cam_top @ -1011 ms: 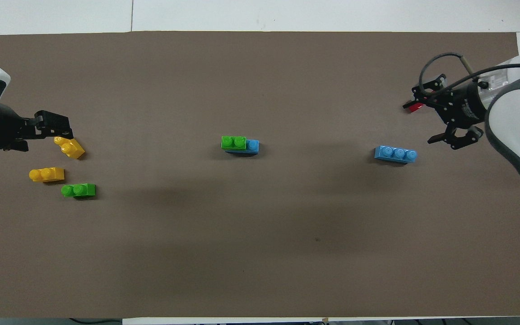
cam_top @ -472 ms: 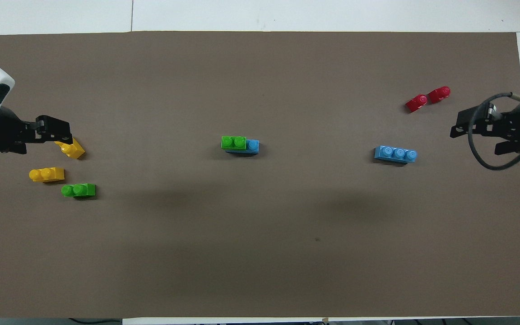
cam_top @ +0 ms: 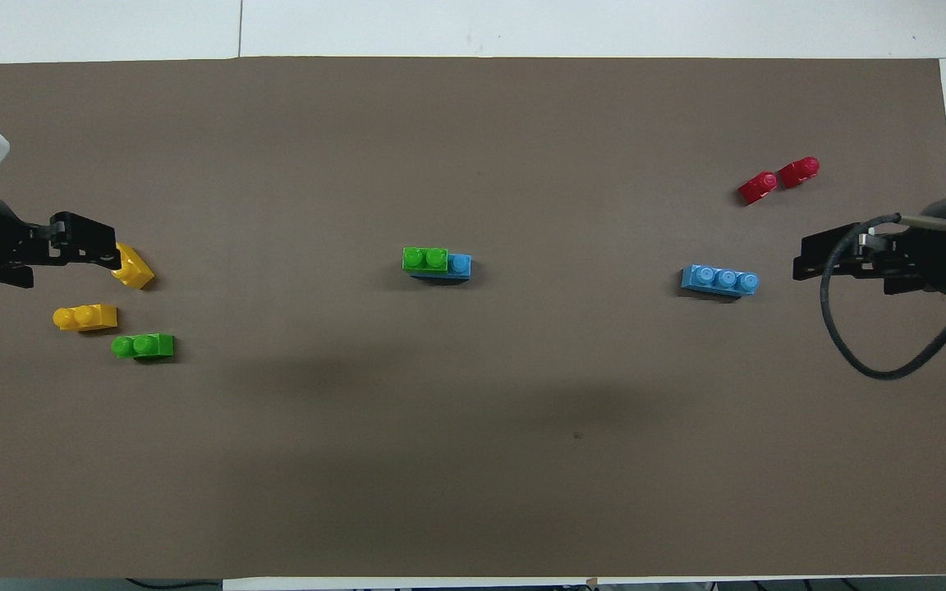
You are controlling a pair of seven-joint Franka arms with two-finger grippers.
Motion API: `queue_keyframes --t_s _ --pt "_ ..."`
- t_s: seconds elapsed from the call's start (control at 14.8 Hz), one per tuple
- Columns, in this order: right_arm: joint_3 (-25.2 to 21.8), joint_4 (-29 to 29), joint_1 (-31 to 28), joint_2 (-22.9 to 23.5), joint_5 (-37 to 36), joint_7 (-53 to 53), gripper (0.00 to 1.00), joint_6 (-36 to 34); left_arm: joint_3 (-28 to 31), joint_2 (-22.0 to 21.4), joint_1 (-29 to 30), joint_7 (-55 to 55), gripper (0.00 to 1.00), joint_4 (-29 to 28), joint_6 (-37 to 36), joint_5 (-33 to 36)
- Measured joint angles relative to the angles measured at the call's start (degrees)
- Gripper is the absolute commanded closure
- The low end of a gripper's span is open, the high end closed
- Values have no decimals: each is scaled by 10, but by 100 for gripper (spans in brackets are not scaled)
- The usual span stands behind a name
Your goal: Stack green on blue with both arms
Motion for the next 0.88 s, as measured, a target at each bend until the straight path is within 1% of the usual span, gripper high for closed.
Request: queue_keyframes --t_s 0.27,0.61,0.88 --pt "2 0 35 -5 0 0 0 0 0 1 0 0 0 8 -11 0" --pt "-3 0 28 -7 -4 0 0 -1 0 2 0 0 0 8 -11 0" --pt "-5 0 24 -6 -34 0 0 -2 0 2 0 0 0 8 -11 0"
